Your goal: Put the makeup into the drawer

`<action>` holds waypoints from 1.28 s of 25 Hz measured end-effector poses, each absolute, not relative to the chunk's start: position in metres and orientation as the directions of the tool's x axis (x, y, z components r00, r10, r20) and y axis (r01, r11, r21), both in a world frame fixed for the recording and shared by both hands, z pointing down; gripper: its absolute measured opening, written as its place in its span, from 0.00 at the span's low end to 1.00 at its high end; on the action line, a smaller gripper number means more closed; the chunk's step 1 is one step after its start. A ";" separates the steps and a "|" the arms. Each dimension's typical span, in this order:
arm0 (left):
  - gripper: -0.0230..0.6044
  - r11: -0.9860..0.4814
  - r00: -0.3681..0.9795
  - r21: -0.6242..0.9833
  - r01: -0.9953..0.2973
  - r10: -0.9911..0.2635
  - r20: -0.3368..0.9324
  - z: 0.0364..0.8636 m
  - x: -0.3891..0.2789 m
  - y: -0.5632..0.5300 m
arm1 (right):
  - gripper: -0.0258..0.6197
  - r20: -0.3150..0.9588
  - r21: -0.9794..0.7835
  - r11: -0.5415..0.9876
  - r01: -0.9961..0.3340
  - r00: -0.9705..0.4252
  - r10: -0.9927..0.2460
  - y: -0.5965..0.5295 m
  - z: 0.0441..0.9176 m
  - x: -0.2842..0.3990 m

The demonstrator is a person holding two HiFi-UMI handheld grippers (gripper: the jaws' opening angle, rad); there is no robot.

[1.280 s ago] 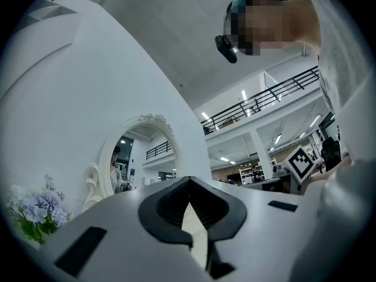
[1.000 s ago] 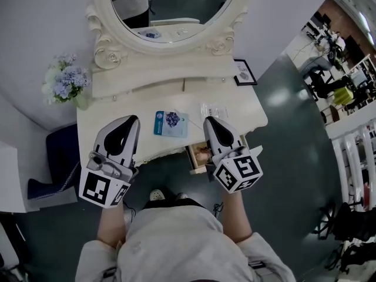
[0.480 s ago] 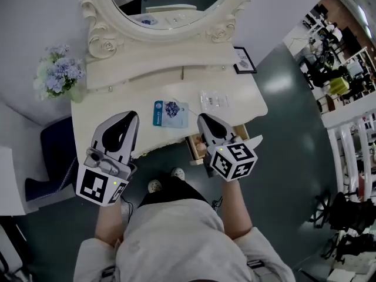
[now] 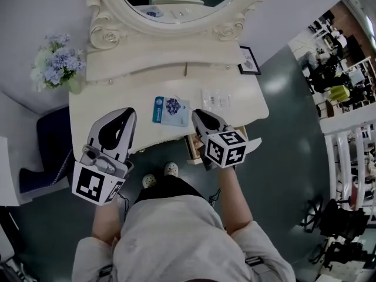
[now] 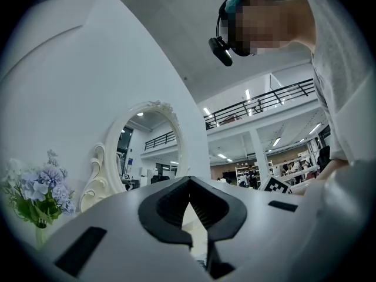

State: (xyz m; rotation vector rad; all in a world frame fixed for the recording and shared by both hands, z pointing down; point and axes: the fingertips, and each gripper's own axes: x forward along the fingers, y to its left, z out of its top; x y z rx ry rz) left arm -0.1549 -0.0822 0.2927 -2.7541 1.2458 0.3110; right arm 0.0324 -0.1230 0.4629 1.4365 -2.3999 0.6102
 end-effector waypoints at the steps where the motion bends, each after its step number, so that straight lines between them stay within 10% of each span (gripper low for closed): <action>1: 0.06 -0.654 0.639 -0.008 -0.756 -0.736 -0.226 0.293 -0.155 -0.084 | 0.08 0.454 -0.211 0.426 -0.880 -0.474 -0.754 -0.126 0.468 0.031; 32: 0.06 -0.480 0.473 0.028 -0.877 -0.872 -0.125 0.322 -0.163 -0.123 | 0.38 0.828 -0.087 0.629 -0.772 -0.407 -0.385 -0.179 0.634 0.021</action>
